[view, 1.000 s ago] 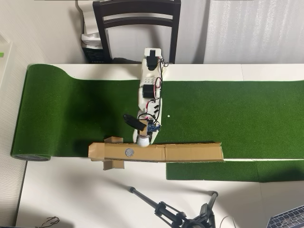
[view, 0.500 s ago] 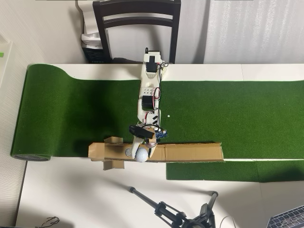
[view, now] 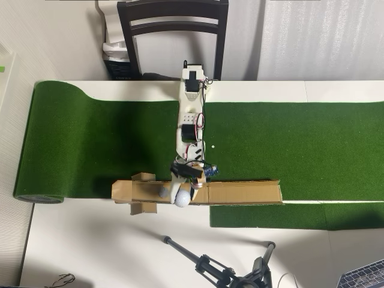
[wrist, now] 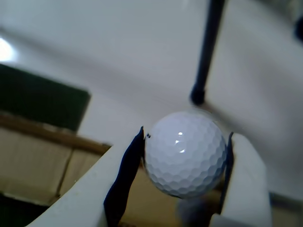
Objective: Pick up the golf ball and place it on the gray mark at the back.
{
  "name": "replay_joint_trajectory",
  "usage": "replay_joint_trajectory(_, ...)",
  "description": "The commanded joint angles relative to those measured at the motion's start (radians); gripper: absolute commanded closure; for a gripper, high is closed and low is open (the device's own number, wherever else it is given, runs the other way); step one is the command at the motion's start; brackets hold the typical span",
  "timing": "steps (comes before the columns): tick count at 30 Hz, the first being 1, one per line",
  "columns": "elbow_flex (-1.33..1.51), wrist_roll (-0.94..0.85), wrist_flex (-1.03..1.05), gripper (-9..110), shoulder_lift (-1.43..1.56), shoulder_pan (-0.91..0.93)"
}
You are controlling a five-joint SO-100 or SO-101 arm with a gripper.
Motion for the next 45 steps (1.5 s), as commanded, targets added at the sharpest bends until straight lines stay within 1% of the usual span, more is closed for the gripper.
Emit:
replay_joint_trajectory(1,-0.009,-0.020,0.008,90,0.054,0.034)
replay_joint_trajectory(5,0.061,-0.035,-0.008,90,0.054,0.037)
replay_joint_trajectory(22,0.067,-0.161,-0.005,90,0.054,0.038)
replay_joint_trajectory(27,0.071,-0.161,0.021,90,0.054,0.057)
replay_joint_trajectory(36,0.071,-0.161,0.153,90,0.054,0.098)
replay_joint_trajectory(45,0.071,-0.149,0.164,90,0.054,0.143)
